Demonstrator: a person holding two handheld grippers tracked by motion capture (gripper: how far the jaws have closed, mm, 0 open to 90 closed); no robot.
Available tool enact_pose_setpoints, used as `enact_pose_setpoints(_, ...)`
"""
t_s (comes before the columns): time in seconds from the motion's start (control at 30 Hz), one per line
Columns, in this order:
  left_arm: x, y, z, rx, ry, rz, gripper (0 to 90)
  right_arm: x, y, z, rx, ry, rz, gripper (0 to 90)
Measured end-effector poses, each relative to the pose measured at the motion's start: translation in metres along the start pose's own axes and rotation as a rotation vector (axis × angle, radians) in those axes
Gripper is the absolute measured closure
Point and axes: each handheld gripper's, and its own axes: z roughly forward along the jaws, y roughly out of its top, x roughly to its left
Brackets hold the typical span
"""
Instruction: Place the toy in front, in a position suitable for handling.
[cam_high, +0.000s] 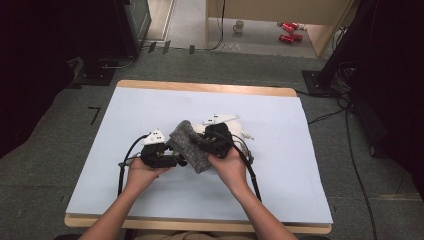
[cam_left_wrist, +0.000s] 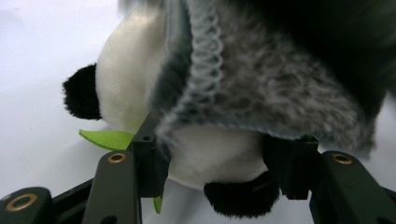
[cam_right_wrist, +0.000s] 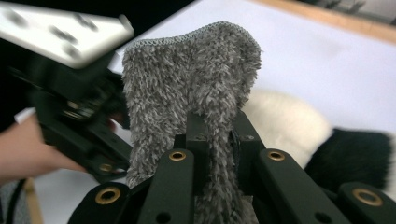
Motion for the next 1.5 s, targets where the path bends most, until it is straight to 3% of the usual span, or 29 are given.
enact_pose_setpoints(0.1, 0.001, 0.000, 0.001, 0.005, 0.000, -0.004, 46.0, -0.007, -0.008, 0.007, 0.004, -0.036, -0.025, 80.5)
enact_pose_setpoints(0.2, 0.002, 0.002, 0.002, 0.030, 0.008, -0.030, 46.2, -0.014, -0.008, 0.002, 0.007, -0.062, -0.025, 80.4)
enact_pose_setpoints(0.33, 0.004, 0.003, 0.002, 0.042, 0.011, -0.027, 46.9, -0.028, -0.011, -0.009, 0.018, -0.137, -0.022, 80.6)
enact_pose_setpoints(0.7, 0.006, 0.006, 0.005, 0.037, 0.006, 0.012, 46.4, -0.072, -0.027, -0.060, -0.045, -0.190, 0.124, 80.7)
enact_pose_setpoints(1.0, 0.011, 0.009, 0.006, 0.041, -0.011, 0.013, 45.8, -0.097, -0.042, -0.077, -0.065, -0.239, 0.197, 81.2)
enact_pose_setpoints(1.17, 0.013, 0.010, 0.007, 0.041, -0.019, 0.018, 45.6, -0.109, -0.052, -0.078, -0.070, -0.235, 0.253, 81.5)
enact_pose_setpoints(1.3, 0.015, 0.011, 0.007, 0.040, -0.028, 0.016, 45.2, -0.114, -0.056, -0.081, -0.030, -0.299, 0.248, 81.9)
enact_pose_setpoints(1.43, 0.016, 0.011, 0.006, 0.040, -0.033, 0.015, 42.6, -0.118, -0.057, -0.092, -0.063, -0.252, 0.294, 81.9)
enact_pose_setpoints(1.5, 0.016, 0.011, 0.006, 0.039, -0.036, 0.017, 42.0, -0.114, -0.053, -0.099, -0.083, -0.235, 0.285, 81.9)
